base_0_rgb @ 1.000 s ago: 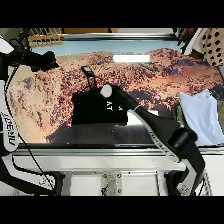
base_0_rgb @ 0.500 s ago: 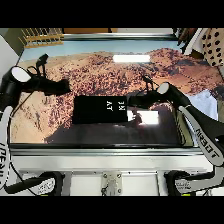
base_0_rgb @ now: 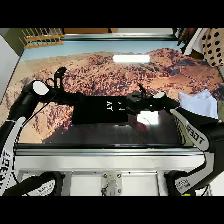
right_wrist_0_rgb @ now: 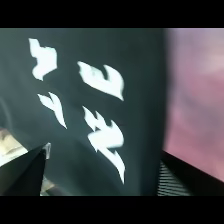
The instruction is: Fold the clothes and pants, and hang the long-sleeved shirts on hangers.
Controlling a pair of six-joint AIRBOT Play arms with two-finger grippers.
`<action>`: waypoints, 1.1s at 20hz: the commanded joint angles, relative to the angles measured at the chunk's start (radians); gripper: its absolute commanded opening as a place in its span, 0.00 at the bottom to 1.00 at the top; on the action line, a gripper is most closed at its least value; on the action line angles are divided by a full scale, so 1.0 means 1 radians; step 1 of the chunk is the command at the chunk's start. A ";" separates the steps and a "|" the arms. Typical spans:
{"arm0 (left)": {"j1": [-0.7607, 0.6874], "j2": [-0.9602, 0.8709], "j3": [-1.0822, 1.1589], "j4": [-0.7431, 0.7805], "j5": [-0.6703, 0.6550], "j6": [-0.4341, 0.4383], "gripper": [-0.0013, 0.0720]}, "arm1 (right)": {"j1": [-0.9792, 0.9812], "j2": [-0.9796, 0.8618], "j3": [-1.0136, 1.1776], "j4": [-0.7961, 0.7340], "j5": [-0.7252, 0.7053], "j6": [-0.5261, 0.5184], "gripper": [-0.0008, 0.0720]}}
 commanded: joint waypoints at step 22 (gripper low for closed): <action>-0.011 0.002 -0.006 -0.005 -0.005 -0.008 0.03 | -0.751 0.564 0.175 -0.623 0.053 0.241 0.03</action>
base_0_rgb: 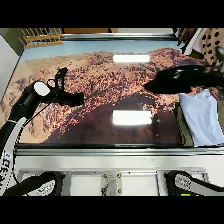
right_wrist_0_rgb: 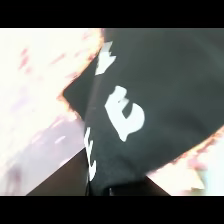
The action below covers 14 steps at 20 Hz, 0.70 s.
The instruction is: Fold the clothes and pants, and hang the long-sleeved shirts on hangers.
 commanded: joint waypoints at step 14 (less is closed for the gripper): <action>0.000 0.000 0.000 0.001 -0.039 0.002 0.03 | -0.259 0.360 -0.186 -0.465 0.279 0.328 0.03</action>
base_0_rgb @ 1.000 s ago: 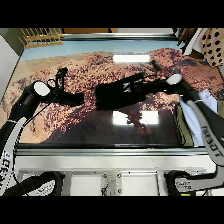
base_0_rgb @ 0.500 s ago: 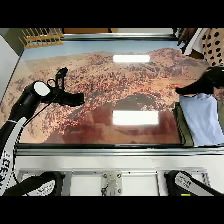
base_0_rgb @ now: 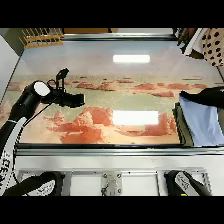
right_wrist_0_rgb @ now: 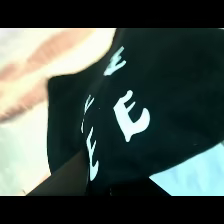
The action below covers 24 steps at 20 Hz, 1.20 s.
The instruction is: Fold the clothes and pants, and hang the long-sleeved shirts on hangers.
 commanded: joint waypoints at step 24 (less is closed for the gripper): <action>0.000 0.000 0.000 0.001 -0.016 0.001 0.03 | 0.344 0.258 -0.368 0.307 -0.064 -0.289 0.91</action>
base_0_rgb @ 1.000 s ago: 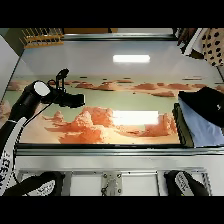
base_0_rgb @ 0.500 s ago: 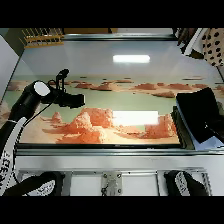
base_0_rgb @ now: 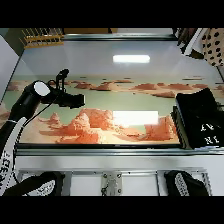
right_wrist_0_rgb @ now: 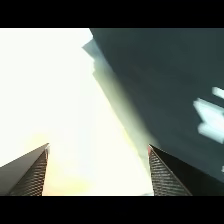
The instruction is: Fold the clothes and pants, and hang the long-sleeved shirts on hangers.
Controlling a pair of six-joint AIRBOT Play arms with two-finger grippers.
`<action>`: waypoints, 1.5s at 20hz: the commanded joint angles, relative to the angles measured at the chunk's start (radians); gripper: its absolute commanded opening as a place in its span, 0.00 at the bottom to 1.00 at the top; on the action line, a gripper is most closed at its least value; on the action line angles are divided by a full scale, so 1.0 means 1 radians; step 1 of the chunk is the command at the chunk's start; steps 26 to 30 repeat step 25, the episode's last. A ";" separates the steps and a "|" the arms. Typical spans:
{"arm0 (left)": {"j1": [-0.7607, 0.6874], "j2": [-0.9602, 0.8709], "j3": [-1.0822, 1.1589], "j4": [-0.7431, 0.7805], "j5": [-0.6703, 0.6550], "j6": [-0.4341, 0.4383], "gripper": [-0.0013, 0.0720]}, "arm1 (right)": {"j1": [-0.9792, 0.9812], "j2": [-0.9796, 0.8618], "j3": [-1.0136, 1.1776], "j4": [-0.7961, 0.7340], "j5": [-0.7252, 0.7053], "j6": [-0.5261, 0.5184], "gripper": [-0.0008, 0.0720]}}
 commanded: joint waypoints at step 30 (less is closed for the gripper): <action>0.000 0.000 0.000 0.000 0.004 0.001 0.03 | 0.522 -0.092 0.005 0.207 -0.055 -0.119 0.04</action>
